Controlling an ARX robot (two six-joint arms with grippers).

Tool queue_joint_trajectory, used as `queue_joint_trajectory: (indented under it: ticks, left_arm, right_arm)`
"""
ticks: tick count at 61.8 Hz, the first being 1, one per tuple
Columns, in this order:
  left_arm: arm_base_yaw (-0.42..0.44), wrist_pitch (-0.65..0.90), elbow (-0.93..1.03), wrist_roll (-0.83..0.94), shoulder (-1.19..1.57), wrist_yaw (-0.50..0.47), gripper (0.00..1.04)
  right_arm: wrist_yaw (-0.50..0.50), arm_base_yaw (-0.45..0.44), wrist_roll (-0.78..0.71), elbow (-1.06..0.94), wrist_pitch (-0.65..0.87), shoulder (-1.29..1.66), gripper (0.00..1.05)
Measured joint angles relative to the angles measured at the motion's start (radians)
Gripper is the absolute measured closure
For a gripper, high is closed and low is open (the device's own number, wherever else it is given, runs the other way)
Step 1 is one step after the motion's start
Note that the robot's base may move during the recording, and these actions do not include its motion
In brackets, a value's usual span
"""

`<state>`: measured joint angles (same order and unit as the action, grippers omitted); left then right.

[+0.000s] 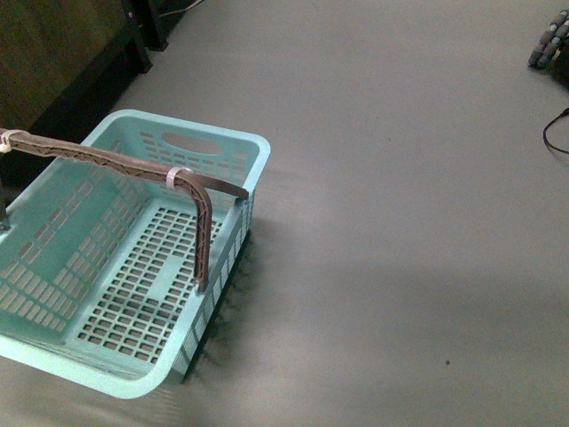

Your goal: Pick lemon and mango into basket

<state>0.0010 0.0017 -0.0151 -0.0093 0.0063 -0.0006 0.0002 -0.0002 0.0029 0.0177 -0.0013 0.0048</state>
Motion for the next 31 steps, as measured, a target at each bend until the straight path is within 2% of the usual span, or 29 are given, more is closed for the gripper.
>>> queue_joint_trajectory:
  ticks: [31]
  left_arm:
    - [0.000, 0.000, 0.000, 0.000, 0.000, 0.000, 0.07]
  right_arm:
    - [0.000, 0.000, 0.000, 0.000, 0.000, 0.000, 0.09]
